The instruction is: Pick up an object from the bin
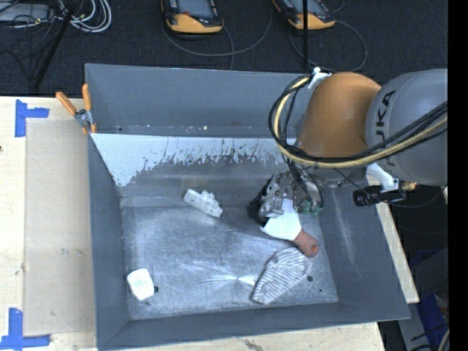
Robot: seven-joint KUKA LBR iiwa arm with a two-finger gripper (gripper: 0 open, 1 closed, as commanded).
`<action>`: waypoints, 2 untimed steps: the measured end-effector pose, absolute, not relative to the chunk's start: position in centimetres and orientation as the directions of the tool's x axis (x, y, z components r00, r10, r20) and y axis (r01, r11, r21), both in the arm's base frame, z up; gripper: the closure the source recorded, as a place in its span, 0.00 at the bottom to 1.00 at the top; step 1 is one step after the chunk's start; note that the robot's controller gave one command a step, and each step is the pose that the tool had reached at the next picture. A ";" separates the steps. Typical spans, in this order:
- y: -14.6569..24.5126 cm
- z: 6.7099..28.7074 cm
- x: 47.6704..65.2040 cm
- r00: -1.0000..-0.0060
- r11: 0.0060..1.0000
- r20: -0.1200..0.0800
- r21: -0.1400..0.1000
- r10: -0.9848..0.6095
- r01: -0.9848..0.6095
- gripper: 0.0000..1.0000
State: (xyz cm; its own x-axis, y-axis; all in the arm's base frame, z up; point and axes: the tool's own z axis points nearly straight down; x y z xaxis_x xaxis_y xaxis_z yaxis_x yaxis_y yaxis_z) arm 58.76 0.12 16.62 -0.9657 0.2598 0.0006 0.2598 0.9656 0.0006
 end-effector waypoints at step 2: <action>-0.4 17.0 59.3 -0.963 0.963 0.001 0.000 0.268 0.268 1.00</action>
Offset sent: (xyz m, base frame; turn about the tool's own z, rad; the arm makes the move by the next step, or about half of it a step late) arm 0.0091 -0.0108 0.0048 0.0056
